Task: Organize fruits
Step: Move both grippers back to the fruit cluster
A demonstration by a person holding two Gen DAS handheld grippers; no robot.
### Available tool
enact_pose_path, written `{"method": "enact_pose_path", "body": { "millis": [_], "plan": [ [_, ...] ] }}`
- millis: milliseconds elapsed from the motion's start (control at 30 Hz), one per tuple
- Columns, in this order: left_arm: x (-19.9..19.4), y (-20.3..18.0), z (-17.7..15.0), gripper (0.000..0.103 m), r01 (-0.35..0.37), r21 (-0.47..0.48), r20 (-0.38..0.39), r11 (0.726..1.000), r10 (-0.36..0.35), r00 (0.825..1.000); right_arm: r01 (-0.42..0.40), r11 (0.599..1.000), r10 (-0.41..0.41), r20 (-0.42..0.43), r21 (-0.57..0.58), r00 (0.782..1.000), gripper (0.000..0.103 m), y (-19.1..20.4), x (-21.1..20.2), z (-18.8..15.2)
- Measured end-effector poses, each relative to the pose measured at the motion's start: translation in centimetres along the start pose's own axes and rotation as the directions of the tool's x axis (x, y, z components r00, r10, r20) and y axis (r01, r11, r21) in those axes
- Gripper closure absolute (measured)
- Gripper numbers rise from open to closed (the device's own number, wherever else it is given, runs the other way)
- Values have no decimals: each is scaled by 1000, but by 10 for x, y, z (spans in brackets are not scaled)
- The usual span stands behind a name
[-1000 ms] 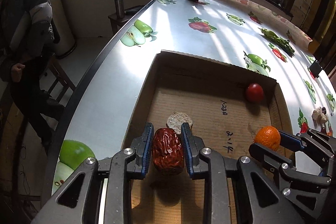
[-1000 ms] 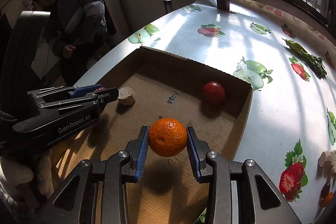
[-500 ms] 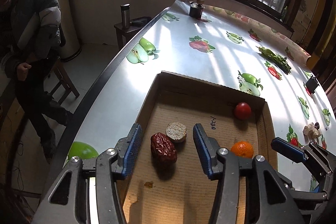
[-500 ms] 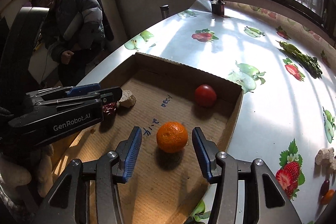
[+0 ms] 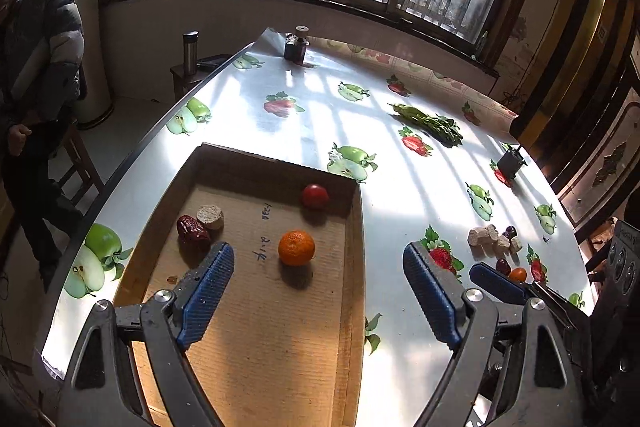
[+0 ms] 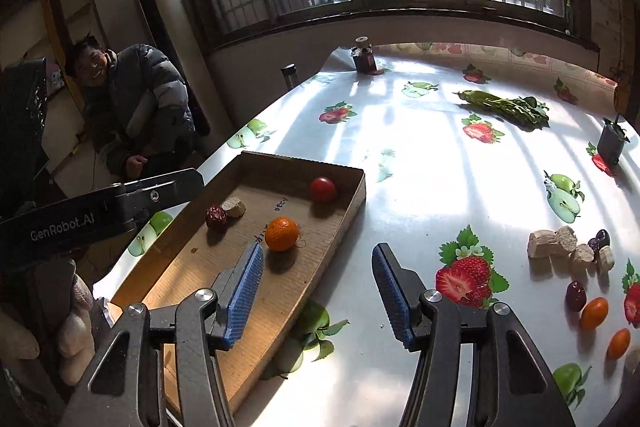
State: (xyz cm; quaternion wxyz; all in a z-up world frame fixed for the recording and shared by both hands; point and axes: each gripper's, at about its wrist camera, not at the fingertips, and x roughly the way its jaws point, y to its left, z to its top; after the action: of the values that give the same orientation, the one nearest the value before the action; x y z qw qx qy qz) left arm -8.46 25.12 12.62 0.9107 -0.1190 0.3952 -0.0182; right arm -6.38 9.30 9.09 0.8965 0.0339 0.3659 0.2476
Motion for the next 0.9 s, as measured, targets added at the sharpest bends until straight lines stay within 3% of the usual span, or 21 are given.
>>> {"method": "enact_pose_path", "body": {
  "millis": [333, 633, 800, 900],
  "plan": [
    [8, -86, -37, 17, 81, 136, -54, 987, -75, 996, 108, 990, -110, 17, 95, 994, 42, -69, -54, -38],
    [19, -109, -52, 17, 97, 158, -88, 983, -84, 993, 185, 965, -191, 13, 185, 982, 42, -132, -95, -70],
    [31, -117, -59, 17, 101, 173, -110, 980, -83, 990, 257, 932, -279, 55, 255, 959, 42, -180, -141, -90],
    [46, -125, -63, 17, 108, 188, -142, 976, -81, 986, 323, 890, -355, 46, 323, 934, 42, -218, -166, -103]
  ]
}}
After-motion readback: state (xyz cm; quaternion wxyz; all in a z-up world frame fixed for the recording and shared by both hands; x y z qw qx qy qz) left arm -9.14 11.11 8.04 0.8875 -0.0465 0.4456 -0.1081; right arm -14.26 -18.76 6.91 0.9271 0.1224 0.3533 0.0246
